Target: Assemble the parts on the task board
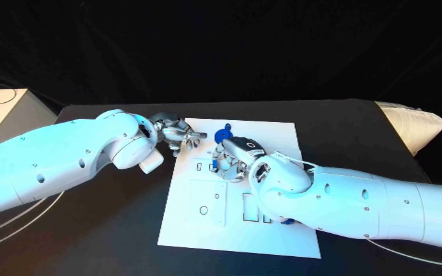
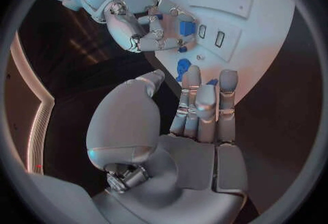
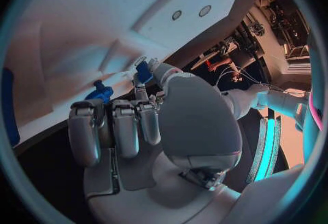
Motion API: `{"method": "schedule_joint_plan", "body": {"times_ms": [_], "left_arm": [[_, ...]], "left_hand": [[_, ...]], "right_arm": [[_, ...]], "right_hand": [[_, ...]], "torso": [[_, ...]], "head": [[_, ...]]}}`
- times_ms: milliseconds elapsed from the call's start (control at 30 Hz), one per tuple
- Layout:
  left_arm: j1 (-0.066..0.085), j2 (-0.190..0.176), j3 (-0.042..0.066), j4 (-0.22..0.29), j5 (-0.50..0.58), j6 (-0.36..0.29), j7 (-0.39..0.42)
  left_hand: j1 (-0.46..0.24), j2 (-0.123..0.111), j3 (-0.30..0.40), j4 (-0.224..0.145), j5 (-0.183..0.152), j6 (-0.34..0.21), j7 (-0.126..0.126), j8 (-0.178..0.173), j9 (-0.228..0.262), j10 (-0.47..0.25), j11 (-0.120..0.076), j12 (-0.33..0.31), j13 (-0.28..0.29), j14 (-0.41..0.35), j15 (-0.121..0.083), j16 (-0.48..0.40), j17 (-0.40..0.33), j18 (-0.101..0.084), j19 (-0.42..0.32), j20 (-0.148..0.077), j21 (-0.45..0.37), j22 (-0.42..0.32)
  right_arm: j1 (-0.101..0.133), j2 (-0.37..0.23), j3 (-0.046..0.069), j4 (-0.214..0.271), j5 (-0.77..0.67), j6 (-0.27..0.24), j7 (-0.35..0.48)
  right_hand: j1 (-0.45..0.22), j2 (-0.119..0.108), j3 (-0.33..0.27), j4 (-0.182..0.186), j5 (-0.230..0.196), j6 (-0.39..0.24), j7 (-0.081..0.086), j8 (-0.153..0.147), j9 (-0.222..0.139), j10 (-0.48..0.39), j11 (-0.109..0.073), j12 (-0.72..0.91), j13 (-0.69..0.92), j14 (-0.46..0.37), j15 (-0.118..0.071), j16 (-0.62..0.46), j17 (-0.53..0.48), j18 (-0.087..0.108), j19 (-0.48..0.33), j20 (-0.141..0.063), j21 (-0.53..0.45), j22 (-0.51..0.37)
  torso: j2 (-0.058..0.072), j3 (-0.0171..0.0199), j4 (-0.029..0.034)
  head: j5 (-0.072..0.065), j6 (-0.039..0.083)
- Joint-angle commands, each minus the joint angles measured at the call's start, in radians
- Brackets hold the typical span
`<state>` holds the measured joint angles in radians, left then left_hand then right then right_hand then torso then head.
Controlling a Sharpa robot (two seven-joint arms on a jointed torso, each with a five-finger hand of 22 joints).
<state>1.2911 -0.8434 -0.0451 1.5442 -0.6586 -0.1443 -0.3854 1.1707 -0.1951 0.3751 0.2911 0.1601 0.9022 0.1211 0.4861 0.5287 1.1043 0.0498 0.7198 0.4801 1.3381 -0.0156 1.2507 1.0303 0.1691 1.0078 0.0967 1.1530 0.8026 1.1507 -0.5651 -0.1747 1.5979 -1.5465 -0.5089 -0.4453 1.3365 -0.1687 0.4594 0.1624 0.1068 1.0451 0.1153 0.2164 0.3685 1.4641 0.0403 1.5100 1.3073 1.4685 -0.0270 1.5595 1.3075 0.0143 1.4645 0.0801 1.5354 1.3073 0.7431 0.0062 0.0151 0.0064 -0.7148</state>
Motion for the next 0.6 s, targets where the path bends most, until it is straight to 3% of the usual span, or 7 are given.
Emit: {"method": "schedule_joint_plan", "body": {"times_ms": [33, 600], "left_arm": [[0.002, 0.0, 0.0, 0.0, -0.006, 0.032, -0.008], [0.002, 0.0, -0.001, -0.001, -0.008, 0.053, -0.027]], "left_hand": [[-0.005, 0.007, -0.007, 0.0, 0.006, -0.005, 0.0, 0.004, 0.002, -0.01, -0.001, 0.003, 0.0, -0.007, 0.004, -0.004, -0.003, -0.009, -0.007, 0.003, -0.004, -0.002], [-0.003, 0.011, -0.011, 0.0, 0.006, -0.013, 0.002, 0.003, 0.008, -0.017, 0.001, 0.0, -0.002, -0.011, 0.006, -0.009, -0.009, -0.009, -0.01, 0.004, -0.007, -0.006]], "right_arm": [[-0.003, 0.003, -0.001, -0.006, -0.029, -0.007, -0.005], [-0.011, 0.016, -0.004, -0.037, -0.038, -0.005, 0.005]], "right_hand": [[-0.008, -0.003, 0.004, 0.0, 0.003, 0.003, -0.004, 0.004, 0.011, 0.065, -0.008, -0.002, 0.214, 0.093, -0.007, -0.004, 0.227, -0.004, 0.084, -0.005, -0.002, 0.242], [-0.014, -0.012, 0.002, -0.001, 0.004, -0.002, -0.003, 0.005, 0.011, 0.062, -0.008, -0.006, 0.21, 0.093, -0.007, -0.005, 0.225, -0.003, 0.082, -0.005, -0.006, 0.239]], "torso": [[-0.001, -0.0001, -0.0001], [0.001, -0.0001, 0.0009]], "head": [[-0.001, 0.0], [0.001, -0.004]]}}
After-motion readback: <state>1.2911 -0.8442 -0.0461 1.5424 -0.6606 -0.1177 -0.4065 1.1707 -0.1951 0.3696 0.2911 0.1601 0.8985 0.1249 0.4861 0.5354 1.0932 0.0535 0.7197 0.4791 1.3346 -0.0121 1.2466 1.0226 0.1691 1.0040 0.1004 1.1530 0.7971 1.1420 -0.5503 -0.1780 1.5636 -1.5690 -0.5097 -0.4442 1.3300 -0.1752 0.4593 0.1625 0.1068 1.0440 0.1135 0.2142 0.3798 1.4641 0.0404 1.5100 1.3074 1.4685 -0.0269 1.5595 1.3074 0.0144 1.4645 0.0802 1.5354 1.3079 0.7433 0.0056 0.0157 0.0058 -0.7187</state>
